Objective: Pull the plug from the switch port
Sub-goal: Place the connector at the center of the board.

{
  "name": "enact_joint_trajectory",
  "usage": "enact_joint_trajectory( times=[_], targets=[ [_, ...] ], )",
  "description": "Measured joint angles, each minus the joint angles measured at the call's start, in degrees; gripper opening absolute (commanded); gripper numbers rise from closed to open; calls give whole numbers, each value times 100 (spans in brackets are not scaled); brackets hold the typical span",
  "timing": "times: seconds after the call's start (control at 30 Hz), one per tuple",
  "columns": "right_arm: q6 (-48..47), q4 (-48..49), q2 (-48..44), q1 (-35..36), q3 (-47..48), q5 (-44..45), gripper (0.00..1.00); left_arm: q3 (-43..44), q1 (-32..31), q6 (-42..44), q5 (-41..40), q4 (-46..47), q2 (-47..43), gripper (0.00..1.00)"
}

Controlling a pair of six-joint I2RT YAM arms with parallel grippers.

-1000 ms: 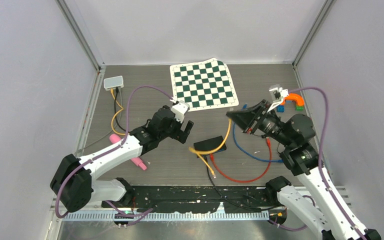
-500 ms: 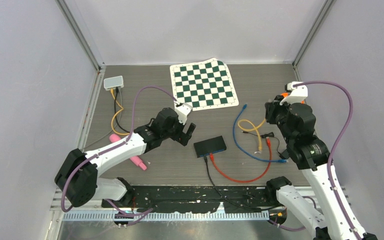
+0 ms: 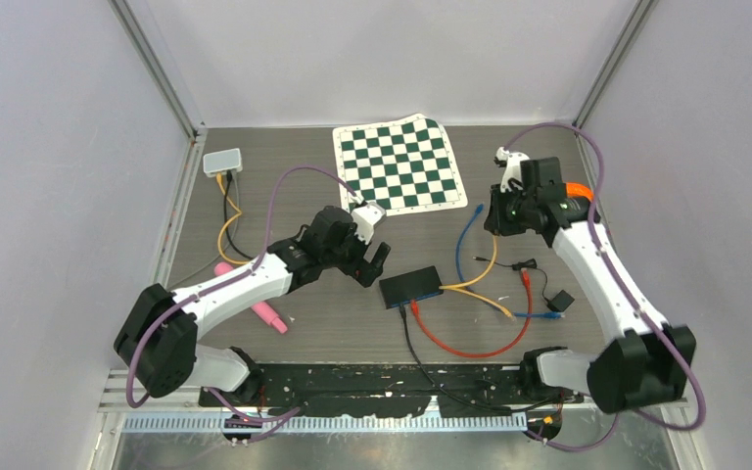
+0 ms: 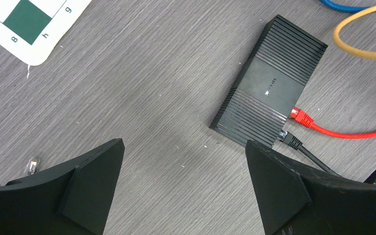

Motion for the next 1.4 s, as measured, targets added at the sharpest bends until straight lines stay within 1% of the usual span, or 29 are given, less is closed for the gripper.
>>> enact_joint_trajectory(
  times=[0.17, 0.3, 0.33, 0.37, 0.4, 0.43, 0.5, 0.57, 0.63, 0.7, 0.77, 0.83, 0.97, 1.03, 1.13, 1.23, 1.3, 1.4],
  targets=[
    [44, 114, 1034, -68, 140, 122, 14, 0, 0, 0, 76, -46, 13, 100],
    [118, 385, 1969, -219, 623, 164, 16, 0, 0, 0, 94, -63, 13, 100],
    [144, 448, 2273, -267, 809, 170, 19, 0, 0, 0, 96, -68, 13, 100],
    [173, 479, 2573, -319, 1014, 197, 31, 0, 0, 2, 98, -81, 13, 100],
    [199, 509, 2852, -365, 1200, 232, 39, 0, 0, 2, 101, -90, 13, 100],
    [229, 544, 3058, -411, 1331, 271, 50, 0, 0, 2, 107, -94, 13, 100],
    [328, 568, 3316, -511, 1473, 297, 61, 0, 0, 4, 109, -96, 13, 100],
    [389, 535, 3331, -592, 1475, 286, 66, 0, 0, 9, 109, -98, 13, 100],
    [494, 592, 3123, -656, 1429, 262, 68, 0, 0, 9, 107, -101, 13, 100],
    [621, 699, 2680, -680, 1255, 225, 70, 0, 0, 7, 107, -105, 17, 100],
    [765, 839, 1932, -669, 931, 188, 70, 0, 0, 7, 107, -103, 39, 100],
    [890, 973, 1102, -656, 623, 109, 69, 0, 0, 7, 114, -103, 87, 100],
    [1086, 1200, -153, -577, -24, -114, 64, 2, 0, 13, 118, -105, 232, 100],
    [1215, 1303, -669, -457, -632, -179, 63, 4, 0, 26, 118, -107, 291, 100],
    [1449, 1233, -1143, -299, -1565, -229, 60, 15, 0, 37, 129, -107, 332, 100],
    [1705, 1178, -1543, -227, -2444, -426, 59, 37, 0, 46, 140, -105, 356, 100],
    [1827, 1217, -1606, -197, -2769, -597, 59, 59, 0, 44, 170, -103, 387, 100],
    [1934, 1318, -1300, -81, -2942, -761, 60, 87, 0, 44, 221, -98, 424, 100]
  ],
)
